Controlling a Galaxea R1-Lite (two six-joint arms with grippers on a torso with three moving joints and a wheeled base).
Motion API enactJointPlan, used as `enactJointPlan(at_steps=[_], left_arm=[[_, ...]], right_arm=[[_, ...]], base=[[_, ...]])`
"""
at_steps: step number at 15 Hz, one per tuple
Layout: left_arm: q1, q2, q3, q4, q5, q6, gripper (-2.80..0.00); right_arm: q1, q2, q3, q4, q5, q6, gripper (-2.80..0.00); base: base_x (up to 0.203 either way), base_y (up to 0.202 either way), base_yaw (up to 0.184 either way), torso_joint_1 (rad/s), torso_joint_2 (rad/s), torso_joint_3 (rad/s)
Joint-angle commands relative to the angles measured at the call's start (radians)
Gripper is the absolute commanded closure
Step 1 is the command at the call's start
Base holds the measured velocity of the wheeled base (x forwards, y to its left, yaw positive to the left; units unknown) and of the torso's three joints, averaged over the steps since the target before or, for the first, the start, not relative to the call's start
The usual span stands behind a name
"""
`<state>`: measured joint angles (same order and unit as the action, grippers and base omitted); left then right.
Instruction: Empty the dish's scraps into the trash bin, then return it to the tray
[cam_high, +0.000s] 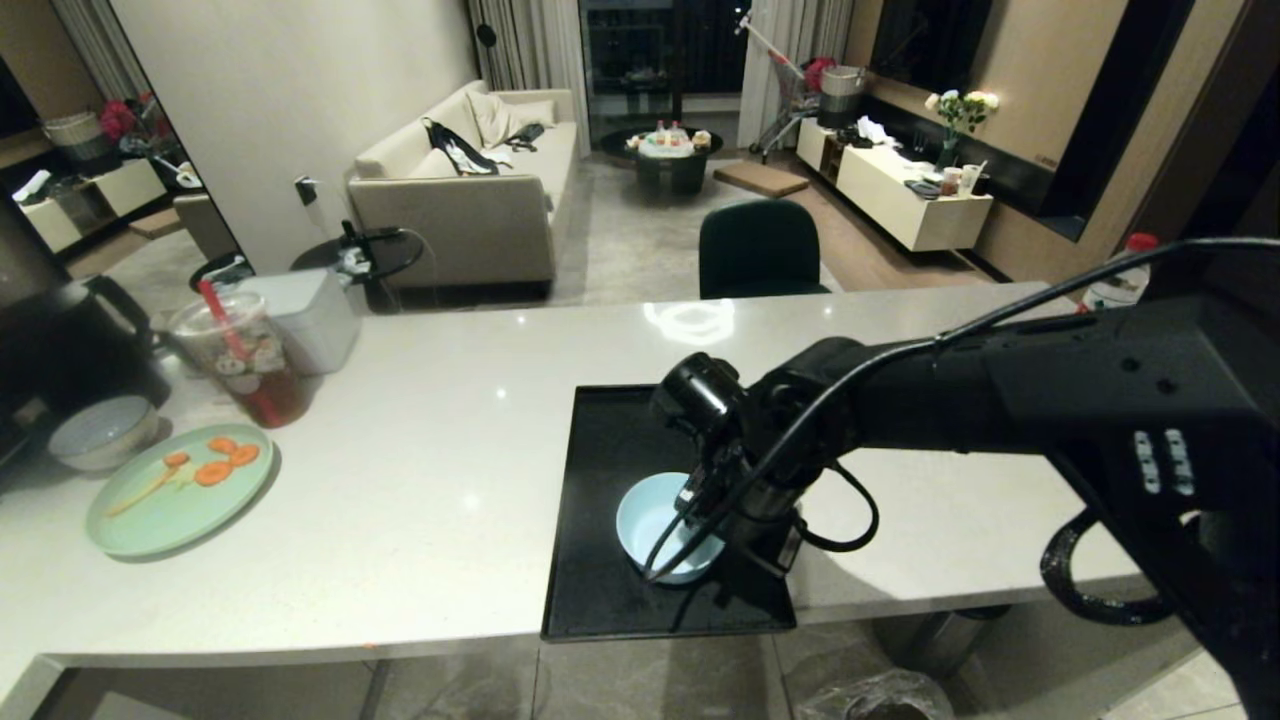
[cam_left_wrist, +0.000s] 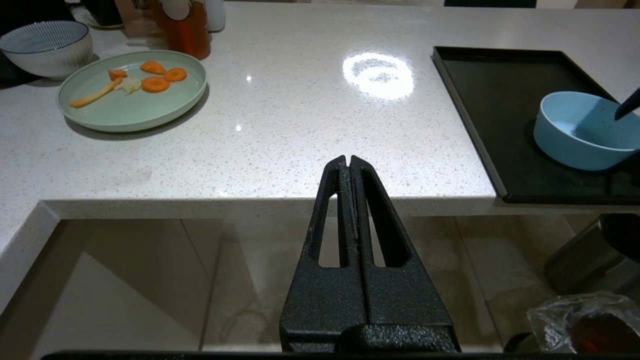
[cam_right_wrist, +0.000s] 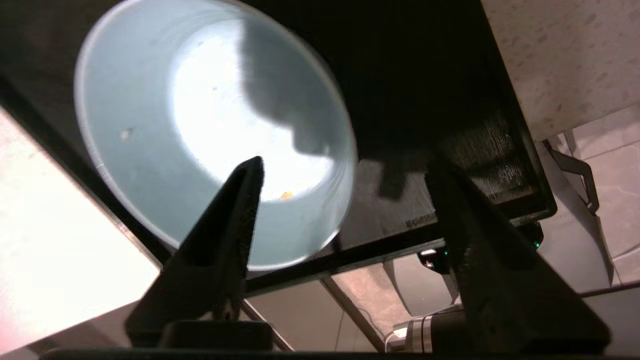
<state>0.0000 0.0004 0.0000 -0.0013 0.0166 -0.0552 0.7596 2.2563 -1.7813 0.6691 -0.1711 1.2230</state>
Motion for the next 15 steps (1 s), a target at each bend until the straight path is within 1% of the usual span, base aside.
enactJointPlan(at_steps=[1,2,4,6,9,12,14,15], left_arm=[[0.0,0.001,0.0,0.0,0.0,-0.001,0.0],[0.0,0.001,0.0,0.0,0.0,-0.002,0.0],[0.0,0.001,0.0,0.0,0.0,-0.002,0.0],[0.0,0.001,0.0,0.0,0.0,-0.002,0.0],[0.0,0.001,0.0,0.0,0.0,-0.002,0.0],[0.0,0.001,0.0,0.0,0.0,-0.002,0.0],[0.0,0.001,0.0,0.0,0.0,-0.002,0.0],[0.0,0.001,0.0,0.0,0.0,-0.001,0.0]], right_arm=[[0.001,-0.05,-0.002,0.0,-0.002,-0.011,-2.8],[0.004,-0.078,-0.002,-0.002,-0.006,-0.036,-2.8],[0.015,-0.139,0.0,-0.006,-0.032,-0.118,-2.8],[0.026,-0.205,0.003,-0.007,-0.082,-0.222,-2.8],[0.032,-0.317,0.019,-0.015,-0.159,-0.402,-2.8],[0.037,-0.448,0.098,-0.079,-0.178,-0.58,-2.8],[0.039,-0.544,0.185,-0.122,-0.18,-0.656,-2.8],[0.039,-0.587,0.227,-0.137,-0.18,-0.68,0.0]], base=[[0.0,0.0,0.0,0.0,0.0,0.0],[0.0,0.0,0.0,0.0,0.0,0.0],[0.0,0.0,0.0,0.0,0.0,0.0],[0.0,0.0,0.0,0.0,0.0,0.0],[0.0,0.0,0.0,0.0,0.0,0.0],[0.0,0.0,0.0,0.0,0.0,0.0],[0.0,0.0,0.0,0.0,0.0,0.0],[0.0,0.0,0.0,0.0,0.0,0.0]])
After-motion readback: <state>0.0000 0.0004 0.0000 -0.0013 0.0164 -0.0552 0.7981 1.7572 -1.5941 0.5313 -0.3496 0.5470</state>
